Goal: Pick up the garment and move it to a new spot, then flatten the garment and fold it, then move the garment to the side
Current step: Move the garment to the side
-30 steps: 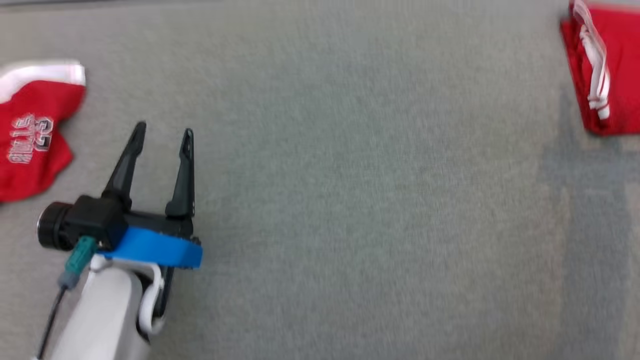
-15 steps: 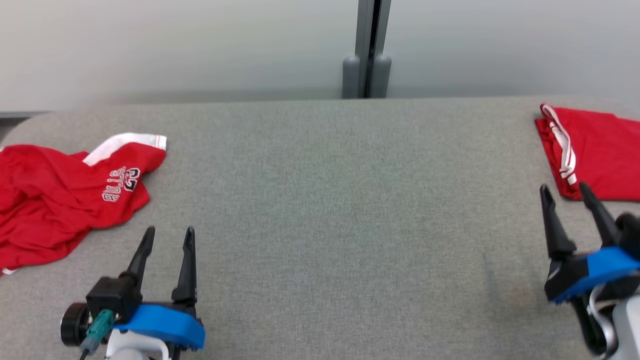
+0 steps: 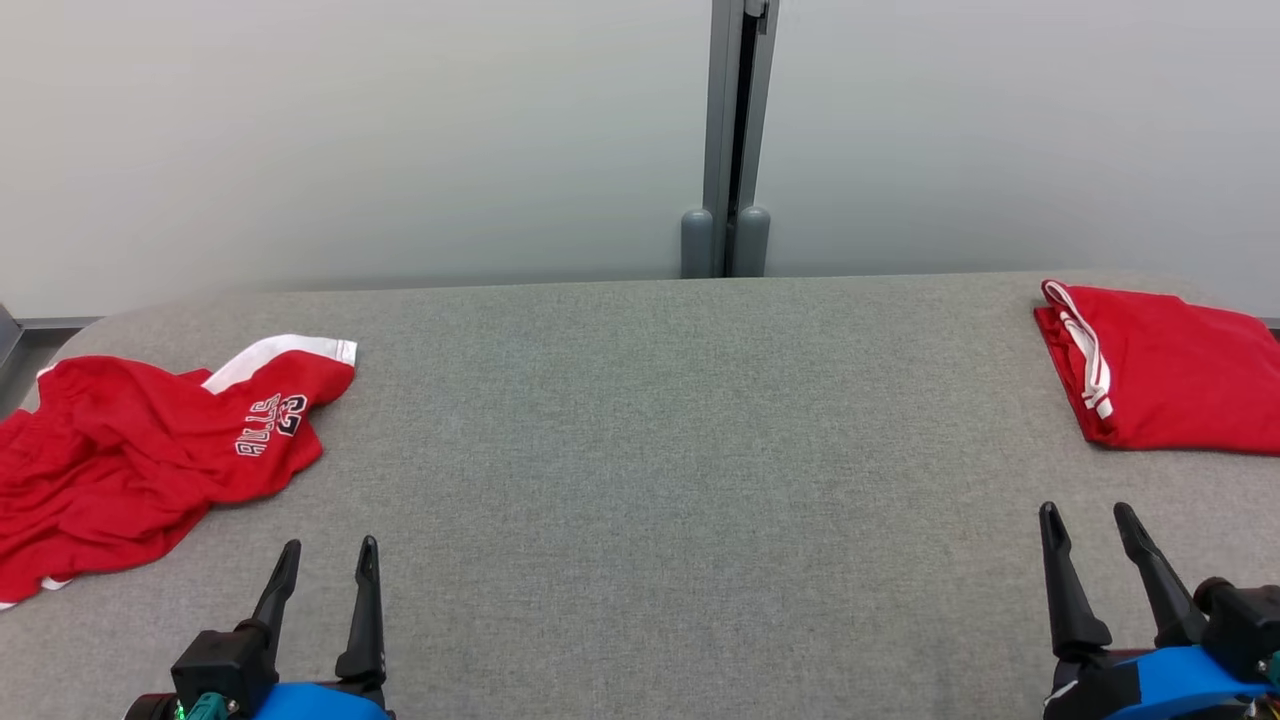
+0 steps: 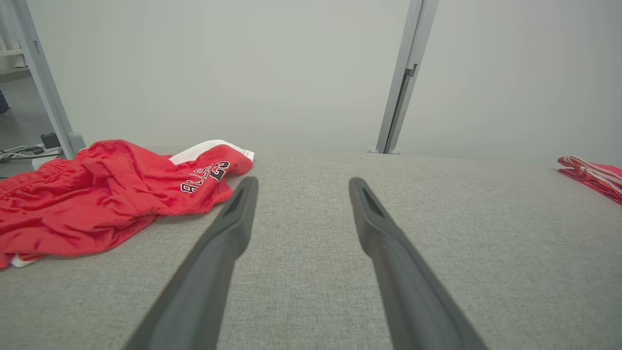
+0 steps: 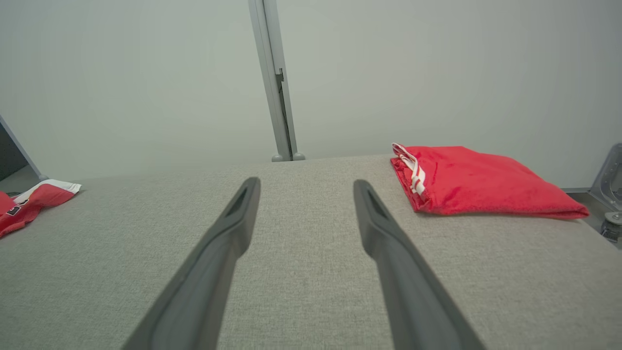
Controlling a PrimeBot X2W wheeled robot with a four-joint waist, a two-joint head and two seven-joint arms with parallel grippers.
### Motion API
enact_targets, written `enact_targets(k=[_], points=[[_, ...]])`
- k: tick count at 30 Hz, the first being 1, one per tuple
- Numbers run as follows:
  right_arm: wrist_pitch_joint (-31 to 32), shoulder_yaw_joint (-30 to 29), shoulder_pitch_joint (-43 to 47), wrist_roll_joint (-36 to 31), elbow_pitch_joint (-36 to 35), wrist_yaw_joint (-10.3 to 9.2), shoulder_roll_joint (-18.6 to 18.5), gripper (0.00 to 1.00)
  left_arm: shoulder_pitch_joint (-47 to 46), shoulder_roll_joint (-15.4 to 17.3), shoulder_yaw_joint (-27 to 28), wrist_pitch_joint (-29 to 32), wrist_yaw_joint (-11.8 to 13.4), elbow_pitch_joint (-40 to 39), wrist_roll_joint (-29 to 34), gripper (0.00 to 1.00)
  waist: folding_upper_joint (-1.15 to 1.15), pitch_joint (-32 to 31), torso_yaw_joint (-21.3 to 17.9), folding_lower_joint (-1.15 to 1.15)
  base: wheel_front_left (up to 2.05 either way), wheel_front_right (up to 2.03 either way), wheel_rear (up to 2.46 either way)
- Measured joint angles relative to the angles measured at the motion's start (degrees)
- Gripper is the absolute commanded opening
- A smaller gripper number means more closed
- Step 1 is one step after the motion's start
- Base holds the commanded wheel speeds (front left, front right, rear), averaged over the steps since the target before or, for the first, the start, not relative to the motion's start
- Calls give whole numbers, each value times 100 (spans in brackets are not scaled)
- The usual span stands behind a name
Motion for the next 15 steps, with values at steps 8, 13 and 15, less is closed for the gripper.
enact_targets(k=[8,13,15], points=[[96,24,203,-119,-180,1,156,100,91,-55,116,0,-22,22,75,100,1,-39,9,0,0,0,0],[93,49,202,-153,-169,0,174,100,92,-108,155,0,-63,73,101,100,1,-21,12,0,0,0,0],[93,46,202,-199,-169,1,177,100,92,-115,182,0,-81,102,115,100,1,-16,15,0,0,0,0]])
